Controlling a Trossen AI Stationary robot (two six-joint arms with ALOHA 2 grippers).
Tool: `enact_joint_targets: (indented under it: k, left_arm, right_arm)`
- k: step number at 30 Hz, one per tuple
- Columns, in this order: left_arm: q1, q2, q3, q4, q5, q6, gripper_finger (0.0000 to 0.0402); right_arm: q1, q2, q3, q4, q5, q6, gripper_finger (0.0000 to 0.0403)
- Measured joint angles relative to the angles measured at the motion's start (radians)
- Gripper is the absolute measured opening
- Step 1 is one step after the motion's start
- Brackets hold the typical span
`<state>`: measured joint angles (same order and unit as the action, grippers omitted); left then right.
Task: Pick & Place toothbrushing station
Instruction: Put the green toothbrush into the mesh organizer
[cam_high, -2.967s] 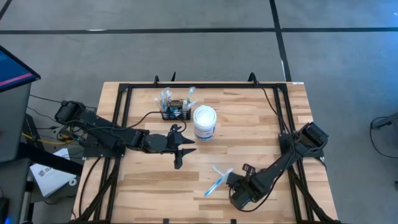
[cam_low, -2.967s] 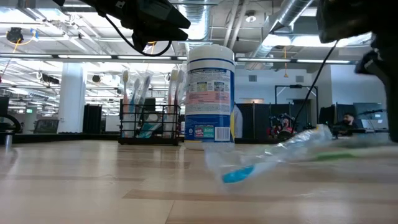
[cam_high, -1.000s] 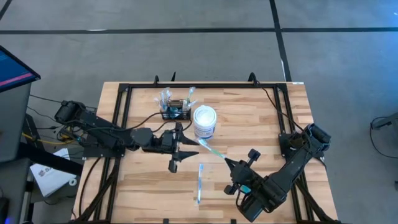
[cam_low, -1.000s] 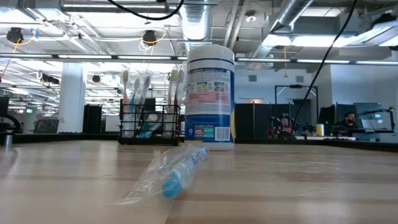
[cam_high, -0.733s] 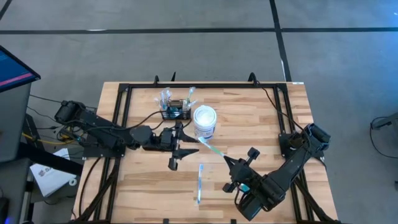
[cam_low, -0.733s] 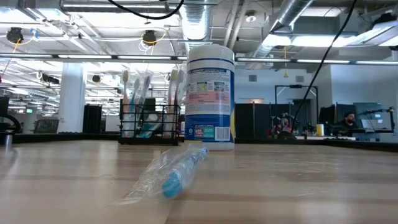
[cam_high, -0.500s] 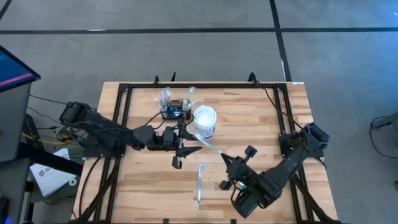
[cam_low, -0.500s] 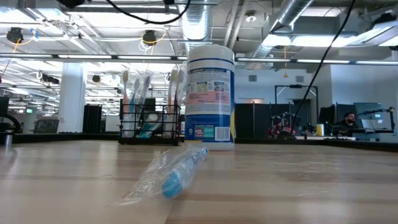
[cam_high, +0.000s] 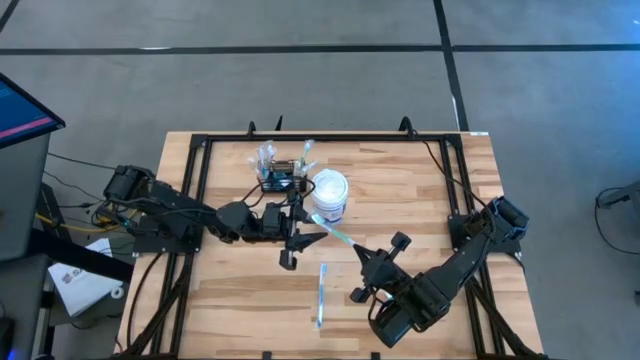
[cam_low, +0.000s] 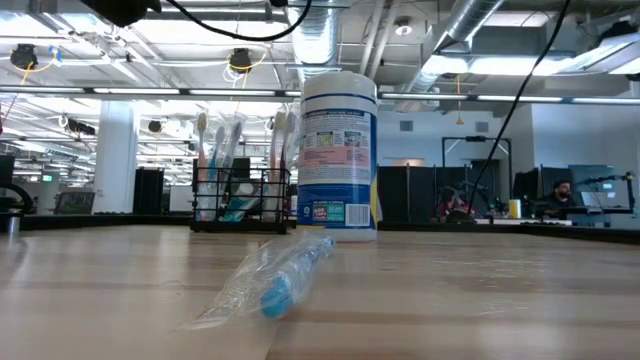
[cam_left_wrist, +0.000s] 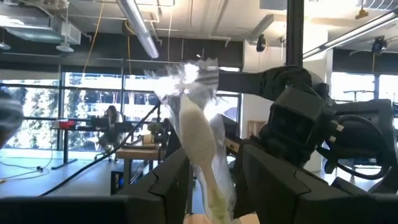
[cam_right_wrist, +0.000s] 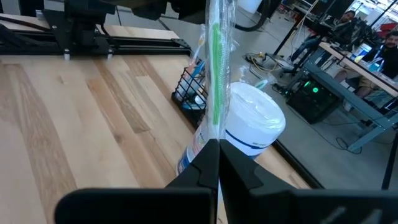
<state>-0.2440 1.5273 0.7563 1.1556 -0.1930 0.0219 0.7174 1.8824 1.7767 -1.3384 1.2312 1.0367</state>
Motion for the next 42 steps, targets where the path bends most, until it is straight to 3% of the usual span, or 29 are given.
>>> enact_joint_targets:
  k: [5,13,22,30,36,42]
  left_arm:
    - [0.0,0.0,0.0,-0.004,0.0,-0.002,0.012]
    - [0.0,0.0,0.0,-0.011,0.003,-0.003,0.0012]
    - [0.0,-0.021,0.0,-0.042,0.001,-0.004,0.0007]
    - [-0.007,-0.186,-0.001,-0.359,-0.007,-0.058,0.0006]
    - [-0.04,-0.309,-0.001,-0.633,-0.135,-0.082,0.0006]
    - [-0.074,-0.381,-0.001,-0.794,-0.233,-0.108,0.0006]
  right_arm:
    - [0.0,0.0,0.0,0.008,0.0,0.0,0.0]
    - [-0.02,0.0,-0.001,0.009,0.0,0.001,0.0]
    - [-0.015,0.0,-0.001,0.008,0.004,0.001,0.0]
    - [0.006,0.001,-0.001,0.003,0.003,0.001,0.0]
    - [0.003,0.001,-0.001,0.007,-0.002,0.002,0.0]
    - [-0.002,0.001,-0.001,0.011,-0.018,0.003,0.0]
